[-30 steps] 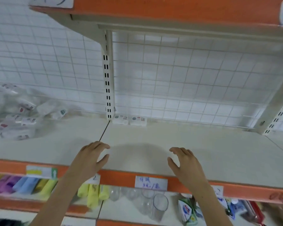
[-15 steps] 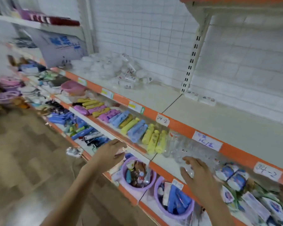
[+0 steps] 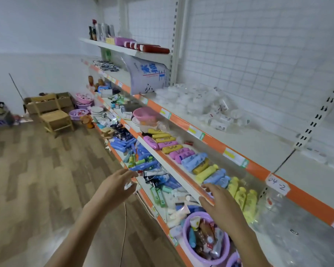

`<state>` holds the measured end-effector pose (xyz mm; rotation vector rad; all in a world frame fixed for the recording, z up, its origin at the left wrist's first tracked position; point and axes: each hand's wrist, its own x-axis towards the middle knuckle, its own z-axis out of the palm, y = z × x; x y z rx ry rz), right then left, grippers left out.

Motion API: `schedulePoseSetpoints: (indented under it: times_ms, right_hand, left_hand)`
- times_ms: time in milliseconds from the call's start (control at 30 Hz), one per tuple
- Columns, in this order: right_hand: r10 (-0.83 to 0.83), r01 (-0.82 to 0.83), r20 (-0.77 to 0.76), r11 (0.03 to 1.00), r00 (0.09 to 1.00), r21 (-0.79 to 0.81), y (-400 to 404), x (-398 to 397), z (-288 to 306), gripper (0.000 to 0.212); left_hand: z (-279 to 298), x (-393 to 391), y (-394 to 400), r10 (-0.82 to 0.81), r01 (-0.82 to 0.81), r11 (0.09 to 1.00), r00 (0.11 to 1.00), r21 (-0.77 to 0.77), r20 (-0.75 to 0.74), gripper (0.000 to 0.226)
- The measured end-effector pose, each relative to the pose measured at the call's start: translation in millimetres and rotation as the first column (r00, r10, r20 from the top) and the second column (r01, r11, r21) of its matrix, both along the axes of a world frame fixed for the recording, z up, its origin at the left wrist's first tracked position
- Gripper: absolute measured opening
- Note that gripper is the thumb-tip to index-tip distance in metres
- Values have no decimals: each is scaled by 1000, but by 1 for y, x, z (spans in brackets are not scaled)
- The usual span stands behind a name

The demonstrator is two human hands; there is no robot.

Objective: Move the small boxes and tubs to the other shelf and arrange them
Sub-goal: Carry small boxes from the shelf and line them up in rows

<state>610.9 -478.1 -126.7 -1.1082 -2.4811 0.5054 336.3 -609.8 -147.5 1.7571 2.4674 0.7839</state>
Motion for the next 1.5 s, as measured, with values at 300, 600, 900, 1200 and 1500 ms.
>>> schedulePoseSetpoints:
  times_ms: [300,600,900,1200,1500]
  right_hand:
    - [-96,97,-53,995,994,14,53,-122,20,36]
    - [-228,230,-44,972,973,51,140,-152,25,31]
    - [-276,283,-86,955,957,90,281,-189,38,31]
    - [-259,285,-152,940,954,189,412,-232,93,32]
    - [-305,299,-2,931,952,210,522,-313,134,29]
  left_hand:
    - [25,-137,53,-9,8,1000,999,-25,-38,31]
    - [37,-202,162,-108,108,994,993,-13,-57,31]
    - [49,-242,318,-178,179,984,982,9,-69,31]
    - [101,-297,459,-224,239,967,963,89,-147,27]
    - [146,-354,611,-365,364,931,921,-28,-140,29]
